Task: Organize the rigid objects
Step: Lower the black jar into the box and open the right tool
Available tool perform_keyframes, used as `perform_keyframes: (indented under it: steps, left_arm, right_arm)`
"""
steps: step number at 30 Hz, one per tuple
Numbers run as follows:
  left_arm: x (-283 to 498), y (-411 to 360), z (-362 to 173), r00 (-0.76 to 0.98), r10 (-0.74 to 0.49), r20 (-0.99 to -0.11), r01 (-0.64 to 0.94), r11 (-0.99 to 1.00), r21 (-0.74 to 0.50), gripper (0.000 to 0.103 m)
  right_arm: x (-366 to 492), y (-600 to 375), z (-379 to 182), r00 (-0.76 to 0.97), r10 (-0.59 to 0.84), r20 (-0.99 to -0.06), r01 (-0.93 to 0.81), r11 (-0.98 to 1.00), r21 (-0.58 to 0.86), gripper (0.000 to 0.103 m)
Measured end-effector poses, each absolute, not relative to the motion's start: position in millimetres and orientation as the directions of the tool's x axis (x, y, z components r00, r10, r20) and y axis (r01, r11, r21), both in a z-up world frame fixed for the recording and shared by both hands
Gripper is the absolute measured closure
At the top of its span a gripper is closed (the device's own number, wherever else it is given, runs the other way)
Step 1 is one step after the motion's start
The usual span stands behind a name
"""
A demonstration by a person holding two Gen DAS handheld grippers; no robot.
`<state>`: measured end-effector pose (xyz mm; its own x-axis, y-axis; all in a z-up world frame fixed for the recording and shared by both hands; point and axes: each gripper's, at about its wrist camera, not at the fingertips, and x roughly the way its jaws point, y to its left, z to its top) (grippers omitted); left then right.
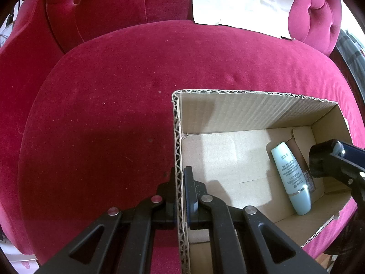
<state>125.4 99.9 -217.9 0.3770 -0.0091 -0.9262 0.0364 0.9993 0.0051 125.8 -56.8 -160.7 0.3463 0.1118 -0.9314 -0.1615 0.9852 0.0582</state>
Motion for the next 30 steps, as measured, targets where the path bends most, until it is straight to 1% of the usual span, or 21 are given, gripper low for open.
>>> perform_keyframes:
  steps: [11,13,14,15,16,17,19,20,21,30]
  left_arm:
    - [125,100,-218,0.376,-0.01,-0.926,0.036,0.999,0.004,0.098]
    - [125,100,-218,0.376,-0.01,-0.926,0.036,0.999,0.004,0.098]
    - [125,100,-218,0.376,-0.01,-0.926,0.035,0.999,0.003,0.098]
    - [125,99,-218,0.376,-0.01,-0.927,0.035,0.999,0.003,0.098]
    - [125,99,-218,0.376,-0.01,-0.927,0.034,0.999,0.003,0.098]
    - [125,100,-218,0.376,-0.011,-0.927,0.035,0.999,0.003,0.098]
    - [125,100,-217,0.376,-0.011,-0.926,0.036,0.999,0.003,0.098]
    - [125,101,-218,0.376,-0.012,-0.926,0.036,0.999,0.002,0.098]
    - [125,101,-218,0.376,-0.012,-0.926,0.036,0.999,0.002,0.098]
    - [125,101,-218,0.378,-0.01,-0.926,0.038,0.999,0.005,0.098]
  right_arm:
    - [124,-51,-152,0.368,0.153,-0.917,-0.189,0.978,0.088,0.062]
    - [124,-50,-149,0.381,0.151,-0.912,-0.189,0.978,0.083,0.05]
    - [124,-50,-147,0.388,0.153,-0.909,-0.188,0.978,0.084,0.048]
    - [124,-49,-146,0.396,0.145,-0.907,-0.188,0.979,0.074,0.04]
    - [124,-48,-145,0.402,0.138,-0.905,-0.192,0.979,0.064,0.029]
    - [124,-47,-144,0.401,0.14,-0.905,-0.197,0.978,0.064,0.025]
    - [124,-46,-143,0.409,0.139,-0.902,-0.197,0.979,0.062,0.006]
    - [124,-46,-143,0.409,0.142,-0.901,-0.196,0.978,0.066,0.002]
    - [124,-47,-143,0.409,0.146,-0.901,-0.195,0.978,0.07,0.0]
    - [125,-46,-143,0.41,0.129,-0.903,-0.198,0.979,0.05,0.0]
